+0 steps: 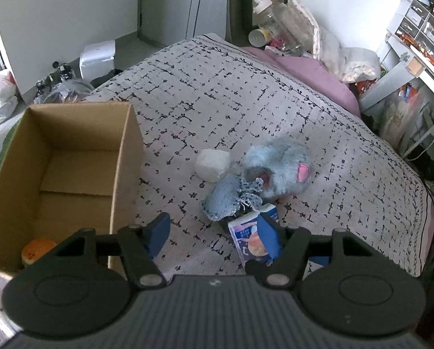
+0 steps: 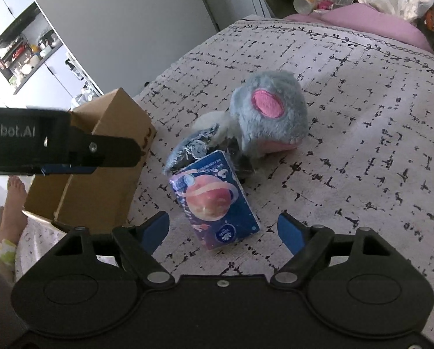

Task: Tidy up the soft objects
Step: 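Grasp the blue knit cloth with the left gripper while the right gripper grasps the juice carton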

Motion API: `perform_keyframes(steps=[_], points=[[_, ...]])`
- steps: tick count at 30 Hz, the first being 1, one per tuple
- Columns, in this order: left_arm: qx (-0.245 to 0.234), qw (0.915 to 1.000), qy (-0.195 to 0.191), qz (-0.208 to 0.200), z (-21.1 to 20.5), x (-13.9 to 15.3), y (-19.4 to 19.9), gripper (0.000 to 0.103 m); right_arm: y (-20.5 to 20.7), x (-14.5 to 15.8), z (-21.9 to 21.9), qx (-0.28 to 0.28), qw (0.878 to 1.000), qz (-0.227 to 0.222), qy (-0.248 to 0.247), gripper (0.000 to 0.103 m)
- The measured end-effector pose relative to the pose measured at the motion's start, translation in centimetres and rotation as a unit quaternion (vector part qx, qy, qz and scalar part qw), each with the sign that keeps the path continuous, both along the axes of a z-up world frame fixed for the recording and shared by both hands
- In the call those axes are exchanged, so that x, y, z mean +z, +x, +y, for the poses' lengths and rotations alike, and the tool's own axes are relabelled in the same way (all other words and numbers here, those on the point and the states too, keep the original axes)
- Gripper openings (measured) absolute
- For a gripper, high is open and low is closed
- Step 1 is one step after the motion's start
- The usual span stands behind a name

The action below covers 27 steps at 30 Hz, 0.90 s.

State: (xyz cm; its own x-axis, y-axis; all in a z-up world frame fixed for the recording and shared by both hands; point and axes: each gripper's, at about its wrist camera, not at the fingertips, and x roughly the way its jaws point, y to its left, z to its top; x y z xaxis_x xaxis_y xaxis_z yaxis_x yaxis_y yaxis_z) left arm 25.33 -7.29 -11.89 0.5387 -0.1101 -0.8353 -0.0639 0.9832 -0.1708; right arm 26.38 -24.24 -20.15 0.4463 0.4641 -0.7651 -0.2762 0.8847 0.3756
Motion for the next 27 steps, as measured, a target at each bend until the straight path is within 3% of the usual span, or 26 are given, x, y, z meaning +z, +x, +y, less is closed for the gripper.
perform_keyframes(steps=[2,10,27], points=[[-0.002,1.0,-0.002,0.001,0.0,-0.2,0.5,0.064,0.3,-0.3,0.2,-0.001,1.0,-0.002,-0.006,0.079],[-0.02,0.9997,-0.007,0.01,-0.8,-1.6,2.5,0.063,0.8,-1.2,0.5,0.015,1.0,-0.002,0.001,0.055],[-0.03,0.9988,0.006,0.039,-2.5,-5.4,5.6,0.063,0.7,-1.2,-1.2,-0.01,0.999,0.019,0.024,0.046]])
